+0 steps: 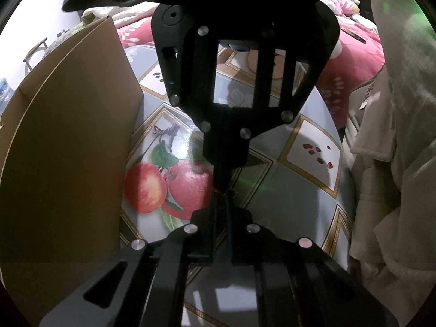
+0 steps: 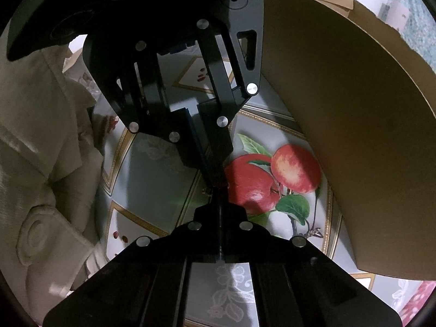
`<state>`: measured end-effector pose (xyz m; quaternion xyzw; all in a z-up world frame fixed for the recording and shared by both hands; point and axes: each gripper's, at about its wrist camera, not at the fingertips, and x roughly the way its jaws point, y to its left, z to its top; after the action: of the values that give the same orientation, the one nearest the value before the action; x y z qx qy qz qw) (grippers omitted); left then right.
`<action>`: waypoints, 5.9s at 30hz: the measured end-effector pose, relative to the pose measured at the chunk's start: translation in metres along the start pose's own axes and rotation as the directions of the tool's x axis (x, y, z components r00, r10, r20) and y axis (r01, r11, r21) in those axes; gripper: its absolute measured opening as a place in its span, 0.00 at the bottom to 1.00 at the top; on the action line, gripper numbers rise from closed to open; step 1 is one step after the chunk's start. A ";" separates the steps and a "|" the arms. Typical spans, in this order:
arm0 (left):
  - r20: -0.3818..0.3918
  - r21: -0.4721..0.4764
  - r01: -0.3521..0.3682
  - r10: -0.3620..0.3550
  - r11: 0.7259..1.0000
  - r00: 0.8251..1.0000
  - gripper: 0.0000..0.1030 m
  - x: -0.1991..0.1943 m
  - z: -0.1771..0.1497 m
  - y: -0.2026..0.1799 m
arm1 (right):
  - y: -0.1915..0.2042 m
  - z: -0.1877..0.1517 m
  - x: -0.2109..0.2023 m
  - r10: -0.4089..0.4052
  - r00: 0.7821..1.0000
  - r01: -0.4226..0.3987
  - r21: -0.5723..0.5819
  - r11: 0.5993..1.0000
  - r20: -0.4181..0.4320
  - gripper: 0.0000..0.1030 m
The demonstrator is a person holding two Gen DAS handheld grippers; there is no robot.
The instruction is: Organize jewelry
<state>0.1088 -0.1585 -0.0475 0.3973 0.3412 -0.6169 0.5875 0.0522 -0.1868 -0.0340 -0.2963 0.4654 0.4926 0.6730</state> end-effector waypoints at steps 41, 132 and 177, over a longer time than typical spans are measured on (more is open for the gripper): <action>0.050 0.056 -0.164 0.161 0.985 0.986 0.05 -0.058 0.021 -0.032 | -0.010 0.006 -0.061 -0.084 0.994 0.078 0.087 0.993 0.063 0.31; -0.169 -0.981 -0.194 0.536 -0.009 0.827 0.82 -0.164 -0.123 0.074 | -0.147 -0.074 -0.113 -0.384 0.902 -0.077 0.949 0.306 0.197 0.62; -0.225 -0.974 -0.221 0.412 -0.059 0.883 0.92 -0.105 -0.099 0.071 | -0.114 -0.055 -0.089 -0.426 0.905 0.129 0.950 0.285 0.005 0.13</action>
<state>0.1878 -0.0279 0.0045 -0.0979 0.5256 -0.0768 0.8416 0.1339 -0.3076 0.0195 0.1328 0.5105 0.0440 0.8484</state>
